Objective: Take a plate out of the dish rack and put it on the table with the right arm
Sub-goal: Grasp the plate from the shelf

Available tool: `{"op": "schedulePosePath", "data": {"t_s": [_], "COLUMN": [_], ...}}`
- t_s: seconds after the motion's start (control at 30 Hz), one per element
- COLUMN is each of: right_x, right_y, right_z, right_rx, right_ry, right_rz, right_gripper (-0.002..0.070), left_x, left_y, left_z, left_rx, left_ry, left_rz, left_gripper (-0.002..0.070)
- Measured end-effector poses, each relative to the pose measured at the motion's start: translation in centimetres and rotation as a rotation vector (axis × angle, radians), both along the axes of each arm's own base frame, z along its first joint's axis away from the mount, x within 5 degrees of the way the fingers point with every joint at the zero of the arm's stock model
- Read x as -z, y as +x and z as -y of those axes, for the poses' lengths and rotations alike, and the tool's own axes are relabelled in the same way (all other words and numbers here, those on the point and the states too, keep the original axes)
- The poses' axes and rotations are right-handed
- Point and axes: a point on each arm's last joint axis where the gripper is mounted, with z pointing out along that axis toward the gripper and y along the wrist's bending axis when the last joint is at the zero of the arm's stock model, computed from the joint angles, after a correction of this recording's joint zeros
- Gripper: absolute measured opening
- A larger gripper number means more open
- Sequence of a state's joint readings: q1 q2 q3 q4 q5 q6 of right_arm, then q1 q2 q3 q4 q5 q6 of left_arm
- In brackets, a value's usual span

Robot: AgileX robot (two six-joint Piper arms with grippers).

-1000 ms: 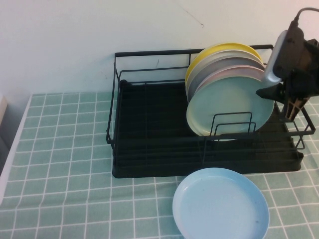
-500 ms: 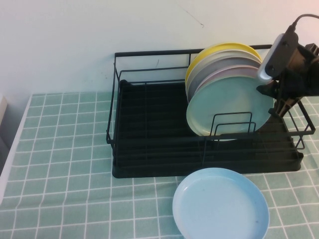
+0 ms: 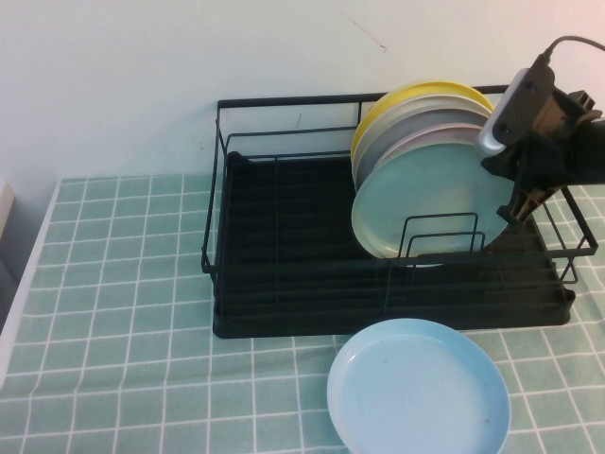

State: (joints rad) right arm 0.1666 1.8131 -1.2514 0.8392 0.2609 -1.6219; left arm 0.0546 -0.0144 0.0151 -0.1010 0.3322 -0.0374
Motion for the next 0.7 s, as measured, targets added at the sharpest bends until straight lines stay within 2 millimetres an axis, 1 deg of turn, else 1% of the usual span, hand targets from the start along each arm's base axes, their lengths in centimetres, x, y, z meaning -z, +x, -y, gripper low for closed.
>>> {"op": "schedulePosePath", "data": {"t_s": [0.07, 0.23, 0.37, 0.57, 0.7], "right_x": [-0.1, -0.2, -1.1, -4.1, -7.1], "right_y": [0.1, 0.0, -0.3, -1.5, -2.8], "right_z": [0.0, 0.0, 0.0, 0.0, 0.1], "right_rx": [-0.002, -0.005, -0.013, -0.026, -0.029], "right_ry": [-0.001, 0.0, 0.006, 0.029, 0.063], "right_rz": [0.005, 0.006, 0.022, 0.079, 0.152], "right_gripper": [0.0043, 0.0043, 0.0042, 0.0041, 0.004], "left_x": [0.0, 0.0, 0.0, 0.0, 0.0], "left_y": [0.0, 0.0, 0.0, 0.0, 0.0], "left_z": [0.0, 0.0, 0.0, 0.0, 0.0], "left_rx": [0.0, 0.0, 0.0, 0.0, 0.0], "left_ry": [0.0, 0.0, 0.0, 0.0, 0.0], "left_rz": [0.0, 0.0, 0.0, 0.0, 0.0], "left_gripper": [-0.0002, -0.0001, -0.0001, -0.0001, -0.0001]}}
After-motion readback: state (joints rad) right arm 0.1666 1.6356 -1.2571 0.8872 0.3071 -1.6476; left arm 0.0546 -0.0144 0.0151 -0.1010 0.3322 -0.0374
